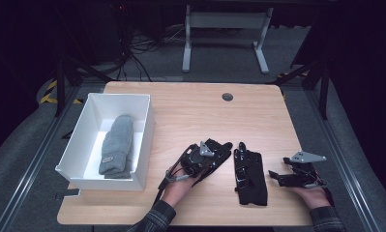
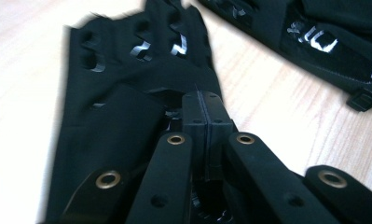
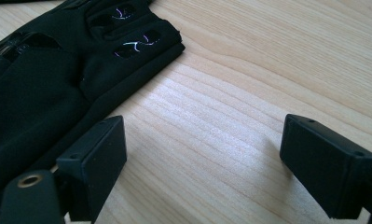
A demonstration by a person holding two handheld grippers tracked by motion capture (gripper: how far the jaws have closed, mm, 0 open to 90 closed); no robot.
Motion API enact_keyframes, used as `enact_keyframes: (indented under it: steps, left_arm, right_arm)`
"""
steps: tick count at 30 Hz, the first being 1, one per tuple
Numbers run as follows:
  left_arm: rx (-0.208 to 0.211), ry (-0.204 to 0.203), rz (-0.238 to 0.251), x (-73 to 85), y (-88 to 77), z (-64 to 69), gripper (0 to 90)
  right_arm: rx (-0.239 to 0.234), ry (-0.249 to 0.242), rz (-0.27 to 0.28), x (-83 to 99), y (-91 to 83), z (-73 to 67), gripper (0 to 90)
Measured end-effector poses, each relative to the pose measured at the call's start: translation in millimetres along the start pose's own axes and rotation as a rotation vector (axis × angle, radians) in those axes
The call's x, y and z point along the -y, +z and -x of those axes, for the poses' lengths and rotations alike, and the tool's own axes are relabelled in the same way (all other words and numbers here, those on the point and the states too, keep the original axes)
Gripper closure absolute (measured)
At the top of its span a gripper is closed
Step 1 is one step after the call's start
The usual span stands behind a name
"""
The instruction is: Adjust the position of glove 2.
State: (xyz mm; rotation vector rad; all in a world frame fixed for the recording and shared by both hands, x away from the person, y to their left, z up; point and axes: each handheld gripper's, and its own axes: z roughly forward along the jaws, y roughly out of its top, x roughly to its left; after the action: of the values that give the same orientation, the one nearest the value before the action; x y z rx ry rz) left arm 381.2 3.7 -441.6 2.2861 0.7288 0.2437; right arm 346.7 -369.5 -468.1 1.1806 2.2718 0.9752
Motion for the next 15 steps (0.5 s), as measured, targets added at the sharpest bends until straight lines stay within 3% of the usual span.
enact_keyframes:
  steps: [6,10,15]
  left_arm:
    - [-0.102,-0.041,-0.039,10.2,-9.4,-24.1,90.0]
    - [-0.097,-0.057,-0.094,17.2,-4.5,-28.7,90.0]
    - [-0.061,-0.051,-0.102,21.8,-7.8,-22.5,90.0]
  right_arm:
    - [0.000,0.000,0.000,0.0,0.0,-0.1,14.9]
    - [0.000,0.000,0.000,0.0,0.0,-0.1,14.9]
    - [0.000,0.000,0.000,0.0,0.0,-0.1,14.9]
